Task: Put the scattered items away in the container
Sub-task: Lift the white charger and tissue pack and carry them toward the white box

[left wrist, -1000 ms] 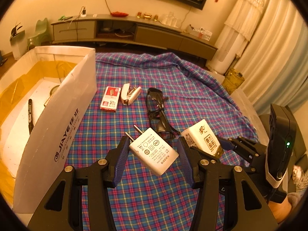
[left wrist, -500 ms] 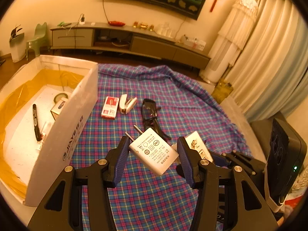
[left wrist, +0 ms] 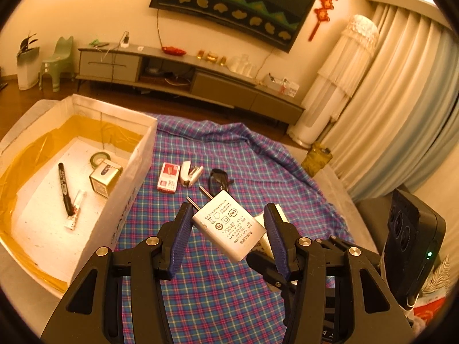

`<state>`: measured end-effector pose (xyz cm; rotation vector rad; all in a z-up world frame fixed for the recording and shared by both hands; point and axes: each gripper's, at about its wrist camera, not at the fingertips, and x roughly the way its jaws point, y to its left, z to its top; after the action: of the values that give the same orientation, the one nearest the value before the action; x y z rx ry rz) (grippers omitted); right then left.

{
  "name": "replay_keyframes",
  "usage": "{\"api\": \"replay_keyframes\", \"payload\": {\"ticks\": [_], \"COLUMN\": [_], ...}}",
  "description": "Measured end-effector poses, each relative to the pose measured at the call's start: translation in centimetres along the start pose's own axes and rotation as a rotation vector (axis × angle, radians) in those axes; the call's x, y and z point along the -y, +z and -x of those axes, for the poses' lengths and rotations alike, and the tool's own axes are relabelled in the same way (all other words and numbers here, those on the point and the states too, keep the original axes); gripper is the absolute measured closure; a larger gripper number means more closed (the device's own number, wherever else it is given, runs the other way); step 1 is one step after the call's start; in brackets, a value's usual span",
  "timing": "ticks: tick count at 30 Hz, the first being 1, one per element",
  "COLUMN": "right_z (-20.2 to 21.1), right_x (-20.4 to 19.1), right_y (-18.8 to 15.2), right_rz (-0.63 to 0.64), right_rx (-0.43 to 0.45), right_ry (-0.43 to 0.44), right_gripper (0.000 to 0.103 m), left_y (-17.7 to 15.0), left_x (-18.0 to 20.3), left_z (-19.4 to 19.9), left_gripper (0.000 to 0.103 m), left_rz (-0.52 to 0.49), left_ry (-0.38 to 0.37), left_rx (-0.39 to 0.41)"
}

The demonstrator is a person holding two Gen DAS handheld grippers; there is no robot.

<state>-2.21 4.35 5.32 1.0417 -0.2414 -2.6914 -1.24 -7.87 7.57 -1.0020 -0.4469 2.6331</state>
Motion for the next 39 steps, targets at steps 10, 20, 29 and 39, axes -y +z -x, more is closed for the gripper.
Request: {"api": "replay_keyframes", "payload": {"ticks": [10, 20, 29, 39], "right_z": [1.2, 0.7, -1.1, -3.7], "right_x": [-2.4, -5.2, -7.8, -10.0], "right_y": [2.2, 4.5, 6.9, 9.5], "right_rz": [0.043, 0.090, 0.132, 0.191], "right_rx": [0.023, 0.035, 0.034, 0.011], "right_ry": [-0.004, 0.010, 0.040, 0.064], "right_gripper": [0.051, 0.051, 0.051, 0.051], "left_y": [0.7, 1.8, 3.0, 4.4], "left_x": [-1.6, -4.0, -7.3, -12.7], "left_z": [2.3, 3.8, 4.9, 5.6], "left_gripper": [0.050, 0.050, 0.050, 0.050], "left_rz": [0.039, 0.094, 0.168, 0.323], "left_ry": [-0.021, -0.037, -0.033, -0.028], "left_rx": [0.052, 0.098, 0.134, 0.162]}}
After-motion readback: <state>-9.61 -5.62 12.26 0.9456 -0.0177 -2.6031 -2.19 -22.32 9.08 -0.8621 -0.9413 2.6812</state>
